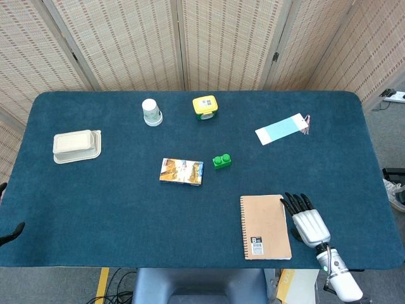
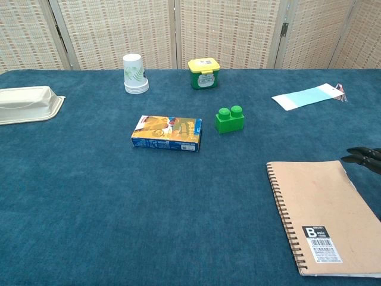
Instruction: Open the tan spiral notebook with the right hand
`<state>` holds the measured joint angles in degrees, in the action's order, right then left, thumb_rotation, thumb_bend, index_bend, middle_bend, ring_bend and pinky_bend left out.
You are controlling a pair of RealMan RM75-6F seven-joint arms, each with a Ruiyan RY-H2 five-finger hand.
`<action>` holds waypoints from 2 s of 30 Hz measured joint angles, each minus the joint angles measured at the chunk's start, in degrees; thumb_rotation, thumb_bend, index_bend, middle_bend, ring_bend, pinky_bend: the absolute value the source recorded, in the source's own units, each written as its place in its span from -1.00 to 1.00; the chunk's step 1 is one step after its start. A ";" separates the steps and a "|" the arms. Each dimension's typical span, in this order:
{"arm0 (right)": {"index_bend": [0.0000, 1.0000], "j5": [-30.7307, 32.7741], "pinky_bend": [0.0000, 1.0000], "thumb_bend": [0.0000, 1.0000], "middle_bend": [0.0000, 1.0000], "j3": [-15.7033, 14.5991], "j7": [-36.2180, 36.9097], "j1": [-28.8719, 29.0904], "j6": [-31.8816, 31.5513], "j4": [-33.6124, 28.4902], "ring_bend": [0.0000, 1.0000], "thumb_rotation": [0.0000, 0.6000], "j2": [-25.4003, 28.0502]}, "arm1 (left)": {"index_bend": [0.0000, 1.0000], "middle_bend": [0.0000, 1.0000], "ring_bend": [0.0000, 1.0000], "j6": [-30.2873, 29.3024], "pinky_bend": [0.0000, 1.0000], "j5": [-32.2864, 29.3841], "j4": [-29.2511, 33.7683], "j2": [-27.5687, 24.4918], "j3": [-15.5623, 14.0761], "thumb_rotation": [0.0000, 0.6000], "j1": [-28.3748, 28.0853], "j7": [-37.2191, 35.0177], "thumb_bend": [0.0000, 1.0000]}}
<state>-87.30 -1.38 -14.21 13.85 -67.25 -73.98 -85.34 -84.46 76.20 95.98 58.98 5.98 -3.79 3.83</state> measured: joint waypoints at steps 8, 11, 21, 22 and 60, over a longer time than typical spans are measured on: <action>-1.00 0.09 -1.00 -0.37 -1.00 -0.02 0.85 0.60 0.17 0.11 -1.00 1.00 -0.22 | -0.85 -0.82 -0.81 -0.14 -0.57 0.02 -0.02 -0.12 0.05 1.00 0.11 -0.34 -0.48; -1.00 0.01 -1.00 -0.37 -1.00 -0.04 0.93 0.79 0.13 0.04 -1.00 1.00 -0.22 | -0.85 -0.82 -0.81 -0.21 -0.57 -0.04 -0.04 -0.12 0.09 1.00 0.15 -0.29 -0.48; -1.00 -0.56 -1.00 -0.31 -1.00 -0.10 1.25 1.57 -0.10 0.37 -1.00 1.00 -0.64 | -0.85 -0.82 -0.81 -0.85 -0.57 -0.87 -0.17 0.37 0.54 1.00 0.26 1.21 -0.48; -1.00 -0.56 -1.00 -0.31 -1.00 -0.10 1.35 1.64 -0.10 0.41 -1.00 1.00 -0.68 | -0.85 -0.82 -0.81 -0.83 -0.57 -0.87 -0.17 0.40 0.54 1.00 0.25 1.24 -0.48; -1.00 -6.87 -1.00 -0.31 -1.00 5.04 -1.55 10.98 -1.44 -9.75 -1.00 1.00 -2.17 | -0.85 -0.82 -0.81 0.89 -0.57 -11.50 -1.67 -1.85 5.86 1.00 1.22 -5.91 -0.48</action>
<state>-94.17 3.66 -15.75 24.83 -68.69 -83.73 -87.51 -83.57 64.71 94.31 57.14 11.84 -2.57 -2.09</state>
